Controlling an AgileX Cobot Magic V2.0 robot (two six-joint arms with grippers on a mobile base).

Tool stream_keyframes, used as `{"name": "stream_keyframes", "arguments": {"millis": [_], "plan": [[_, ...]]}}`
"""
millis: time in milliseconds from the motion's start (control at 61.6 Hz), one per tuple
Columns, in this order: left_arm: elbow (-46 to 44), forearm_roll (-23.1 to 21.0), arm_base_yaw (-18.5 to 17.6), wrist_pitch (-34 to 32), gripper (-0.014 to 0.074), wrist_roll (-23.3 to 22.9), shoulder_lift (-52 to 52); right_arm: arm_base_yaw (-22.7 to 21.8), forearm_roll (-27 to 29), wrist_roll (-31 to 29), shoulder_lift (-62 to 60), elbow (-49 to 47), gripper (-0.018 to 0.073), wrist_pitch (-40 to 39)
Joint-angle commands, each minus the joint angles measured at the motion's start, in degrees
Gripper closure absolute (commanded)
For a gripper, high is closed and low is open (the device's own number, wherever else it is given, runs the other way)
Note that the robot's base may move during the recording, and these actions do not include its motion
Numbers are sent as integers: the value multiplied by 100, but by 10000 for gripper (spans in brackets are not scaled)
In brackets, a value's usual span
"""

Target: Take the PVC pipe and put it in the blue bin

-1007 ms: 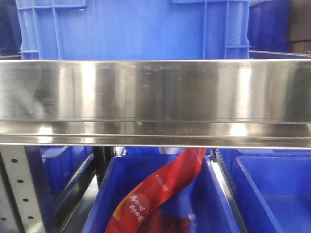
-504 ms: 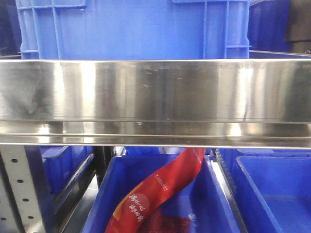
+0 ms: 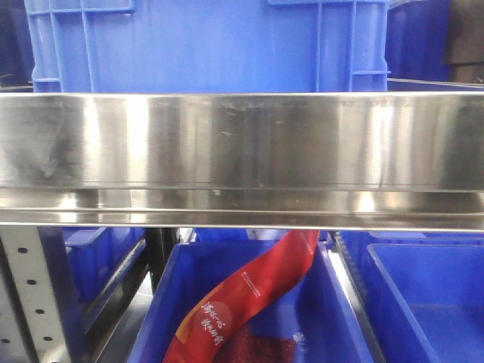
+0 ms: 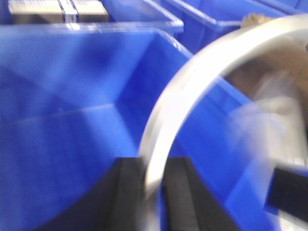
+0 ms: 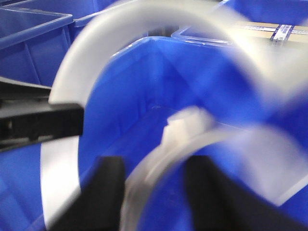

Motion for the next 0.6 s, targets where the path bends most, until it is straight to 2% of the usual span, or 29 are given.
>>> {"name": "stream_keyframes", "arguments": {"millis": [0, 97, 195, 325, 390, 487, 585], "plan": [[-68, -23, -29, 75, 340, -7, -10, 11, -20, -29, -2, -62, 245, -72], [-68, -23, -29, 164, 204, -7, -10, 11, -20, -29, -2, -62, 230, 6], [-68, -23, -29, 186, 169, -7, -10, 11, 3, -29, -2, -62, 231, 113], [-68, -23, -29, 197, 196, -7, -64, 11, 48, -29, -93, -62, 234, 345], [-77, -23, -29, 209, 218, -7, -175, 11, 48, -29, -263, -62, 267, 447], [-77, 10, -29, 209, 267, -7, -439, 11, 35, -29, -630, -62, 389, 459], [-77, 221, -29, 221, 390, -7, -680, 11, -16, -29, -908, -62, 532, 464]]}}
